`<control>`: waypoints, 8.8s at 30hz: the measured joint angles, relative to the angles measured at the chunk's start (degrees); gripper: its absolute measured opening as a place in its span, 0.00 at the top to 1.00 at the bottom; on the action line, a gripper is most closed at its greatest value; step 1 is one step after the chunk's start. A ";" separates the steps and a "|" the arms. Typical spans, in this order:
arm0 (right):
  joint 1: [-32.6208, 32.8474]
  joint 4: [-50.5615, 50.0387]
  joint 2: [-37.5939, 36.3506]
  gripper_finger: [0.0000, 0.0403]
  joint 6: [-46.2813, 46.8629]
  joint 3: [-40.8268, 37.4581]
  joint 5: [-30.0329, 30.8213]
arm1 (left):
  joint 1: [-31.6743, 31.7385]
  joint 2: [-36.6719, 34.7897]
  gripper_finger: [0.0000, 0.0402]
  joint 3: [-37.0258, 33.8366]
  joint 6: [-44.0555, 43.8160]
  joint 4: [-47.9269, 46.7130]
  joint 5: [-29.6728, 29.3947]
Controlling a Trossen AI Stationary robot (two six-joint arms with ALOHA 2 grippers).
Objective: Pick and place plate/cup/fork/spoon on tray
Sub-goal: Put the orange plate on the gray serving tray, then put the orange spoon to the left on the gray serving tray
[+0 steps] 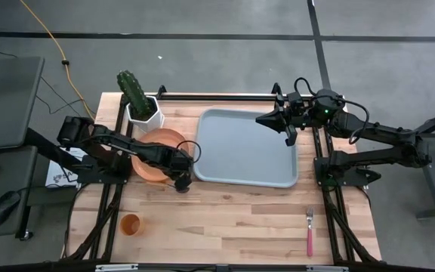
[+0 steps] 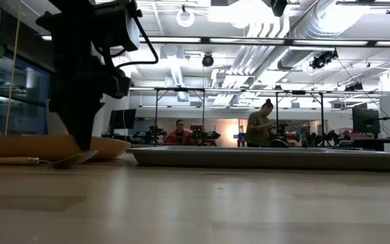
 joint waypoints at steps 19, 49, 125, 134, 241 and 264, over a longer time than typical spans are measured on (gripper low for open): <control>0.00 1.34 0.00 1.00 -0.63 0.00 0.00 | -1.38 -2.11 1.00 24.96 11.58 -19.13 -7.00; -0.08 9.18 -6.99 1.00 -6.28 0.00 19.57 | -4.14 1.85 1.00 50.44 39.63 -28.83 -16.40; -0.02 -1.74 -5.90 1.00 -0.15 0.00 20.28 | -2.23 42.74 0.74 50.37 60.23 8.88 -15.50; -0.02 -1.74 -5.90 1.00 0.00 0.00 20.28 | -2.21 42.06 0.59 50.37 59.35 9.21 -12.12; 3.28 -1.74 -5.20 1.00 -0.48 0.00 10.43 | -6.64 -32.25 0.43 -3.01 38.12 -5.49 12.11; 3.28 -6.21 -5.20 1.00 0.00 0.00 12.85 | -13.20 0.25 0.43 -3.55 35.46 -0.04 3.14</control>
